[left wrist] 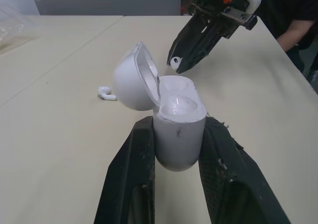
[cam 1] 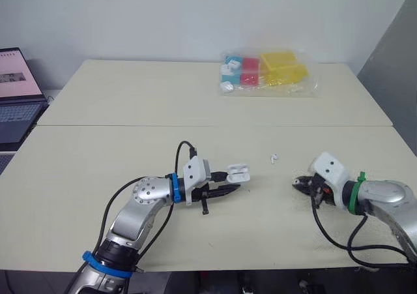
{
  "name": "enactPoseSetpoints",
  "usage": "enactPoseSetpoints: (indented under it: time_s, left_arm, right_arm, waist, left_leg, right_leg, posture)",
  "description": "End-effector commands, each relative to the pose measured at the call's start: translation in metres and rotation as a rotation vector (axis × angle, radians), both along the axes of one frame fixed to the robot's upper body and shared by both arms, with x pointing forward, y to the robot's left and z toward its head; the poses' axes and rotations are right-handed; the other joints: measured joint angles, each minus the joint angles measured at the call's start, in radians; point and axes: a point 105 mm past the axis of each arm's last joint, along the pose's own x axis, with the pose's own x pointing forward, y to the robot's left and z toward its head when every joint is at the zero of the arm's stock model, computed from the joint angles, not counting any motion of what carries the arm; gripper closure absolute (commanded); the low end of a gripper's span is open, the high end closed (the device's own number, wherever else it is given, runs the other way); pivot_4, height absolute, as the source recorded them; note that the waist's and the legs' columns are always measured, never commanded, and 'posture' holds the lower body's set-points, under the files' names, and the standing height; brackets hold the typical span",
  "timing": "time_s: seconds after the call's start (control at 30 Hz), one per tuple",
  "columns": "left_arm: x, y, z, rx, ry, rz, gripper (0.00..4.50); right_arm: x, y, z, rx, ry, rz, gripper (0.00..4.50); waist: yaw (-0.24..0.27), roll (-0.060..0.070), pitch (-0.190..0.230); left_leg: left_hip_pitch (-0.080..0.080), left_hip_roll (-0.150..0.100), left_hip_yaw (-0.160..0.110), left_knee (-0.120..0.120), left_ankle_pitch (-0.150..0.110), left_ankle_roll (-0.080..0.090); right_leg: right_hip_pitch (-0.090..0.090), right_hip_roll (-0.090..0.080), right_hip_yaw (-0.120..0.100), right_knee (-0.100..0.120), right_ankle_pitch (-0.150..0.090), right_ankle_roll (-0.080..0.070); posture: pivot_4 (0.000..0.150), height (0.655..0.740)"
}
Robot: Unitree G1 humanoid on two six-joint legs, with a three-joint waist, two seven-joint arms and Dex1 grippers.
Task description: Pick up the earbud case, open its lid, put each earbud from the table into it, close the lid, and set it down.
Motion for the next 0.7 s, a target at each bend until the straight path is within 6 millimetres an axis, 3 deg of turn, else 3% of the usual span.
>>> enactPoseSetpoints:
  time_s: [0.03, 0.23, 0.43, 0.67, 0.7]
  left_arm:
    - [-0.003, 0.002, 0.011, -0.016, -0.044, 0.01, 3.69]
    - [-0.007, 0.006, 0.01, -0.007, -0.04, 0.019, 3.69]
    - [-0.01, 0.006, 0.008, -0.006, -0.031, 0.026, 3.69]
    - [-0.012, 0.006, 0.008, -0.004, -0.026, 0.03, 3.69]
    - [-0.012, 0.006, 0.008, -0.005, -0.025, 0.03, 3.69]
  right_arm:
    - [-0.009, -0.013, -0.002, -0.132, 0.055, 0.232, 4.1]
    - [-0.001, -0.048, -0.007, -0.329, 0.138, 0.335, 4.1]
    - [0.011, -0.052, -0.012, -0.36, 0.158, 0.345, 4.1]
    - [0.009, -0.053, -0.012, -0.356, 0.215, 0.368, 4.1]
    - [0.009, -0.052, -0.012, -0.352, 0.22, 0.363, 3.38]
  waist:
    - [0.0, -0.001, 0.0]
    - [-0.001, 0.0, 0.001]
    - [-0.001, 0.0, 0.001]
    - [0.002, 0.0, 0.001]
    - [0.002, 0.0, 0.001]
  left_leg:
    - [0.0, 0.0, 0.0, 0.0, 0.0, 0.0]
    - [0.001, 0.0, 0.001, 0.0, 0.0, 0.0]
    - [0.001, 0.001, 0.001, 0.0, 0.0, 0.0]
    - [0.003, 0.0, 0.001, 0.001, 0.0, 0.0]
    - [0.003, 0.0, 0.001, 0.001, 0.0, 0.0]
  right_leg:
    - [0.0, 0.0, 0.0, 0.0, 0.0, 0.0]
    - [0.0, 0.0, 0.001, 0.001, 0.0, 0.0]
    - [0.0, 0.0, 0.001, 0.001, 0.0, 0.0]
    - [0.001, -0.001, 0.001, 0.002, 0.0, 0.0]
    - [0.001, -0.001, 0.001, 0.002, 0.0, 0.0]
  posture:
    - [0.15, 0.7359]
    - [0.15, 0.7359]
    - [0.15, 0.7359]
    - [0.15, 0.7359]
    - [0.15, 0.7359]
